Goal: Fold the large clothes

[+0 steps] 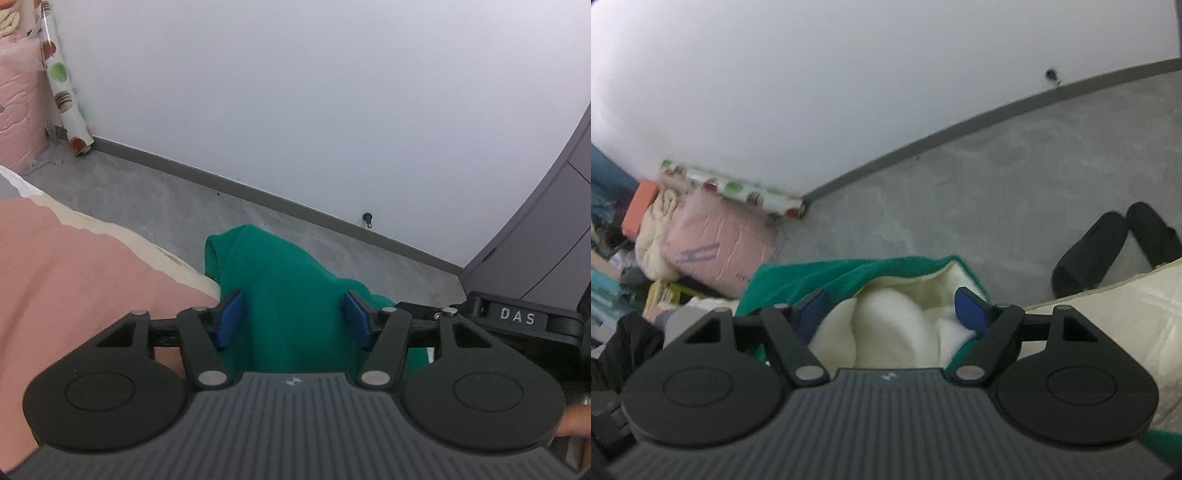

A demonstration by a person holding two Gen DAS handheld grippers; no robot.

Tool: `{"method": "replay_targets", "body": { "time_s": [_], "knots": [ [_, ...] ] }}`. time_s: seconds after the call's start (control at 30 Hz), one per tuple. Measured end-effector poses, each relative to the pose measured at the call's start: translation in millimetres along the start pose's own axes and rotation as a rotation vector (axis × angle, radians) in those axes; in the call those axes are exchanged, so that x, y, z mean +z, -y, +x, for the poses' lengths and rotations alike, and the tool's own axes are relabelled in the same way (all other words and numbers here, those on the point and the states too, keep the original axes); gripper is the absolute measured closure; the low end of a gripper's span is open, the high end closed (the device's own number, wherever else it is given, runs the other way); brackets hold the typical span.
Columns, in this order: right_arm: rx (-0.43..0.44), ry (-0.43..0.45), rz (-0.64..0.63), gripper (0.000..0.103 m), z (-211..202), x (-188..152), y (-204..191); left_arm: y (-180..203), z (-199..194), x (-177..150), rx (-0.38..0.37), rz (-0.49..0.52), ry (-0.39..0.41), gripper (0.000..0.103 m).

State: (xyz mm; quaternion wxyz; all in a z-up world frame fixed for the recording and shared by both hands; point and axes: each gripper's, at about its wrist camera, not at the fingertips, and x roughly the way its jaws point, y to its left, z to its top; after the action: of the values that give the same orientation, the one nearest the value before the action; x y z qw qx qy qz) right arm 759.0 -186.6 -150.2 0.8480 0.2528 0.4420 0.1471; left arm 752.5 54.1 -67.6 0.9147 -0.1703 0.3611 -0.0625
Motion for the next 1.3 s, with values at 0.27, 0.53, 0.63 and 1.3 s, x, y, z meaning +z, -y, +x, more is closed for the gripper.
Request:
{"method": "replay_targets", "body": {
  "time_s": [0.27,0.53,0.63,1.3],
  "knots": [
    [-0.022,0.063,-0.152,0.086,-35,-6,-30,18,-32,4,0.000,0.125,0.016,0.079],
    [0.022,0.263,-0.330,0.087,-131,-33,-68,43,-130,-6,-0.052,0.207,0.114,0.080],
    [0.072,0.356,-0.383,0.087,-182,-62,-78,50,-178,-24,-0.067,0.243,0.148,0.080],
    [0.025,0.337,-0.475,0.098,-333,-302,-74,41,-350,-269,-0.079,0.144,0.097,0.089]
  ]
}}
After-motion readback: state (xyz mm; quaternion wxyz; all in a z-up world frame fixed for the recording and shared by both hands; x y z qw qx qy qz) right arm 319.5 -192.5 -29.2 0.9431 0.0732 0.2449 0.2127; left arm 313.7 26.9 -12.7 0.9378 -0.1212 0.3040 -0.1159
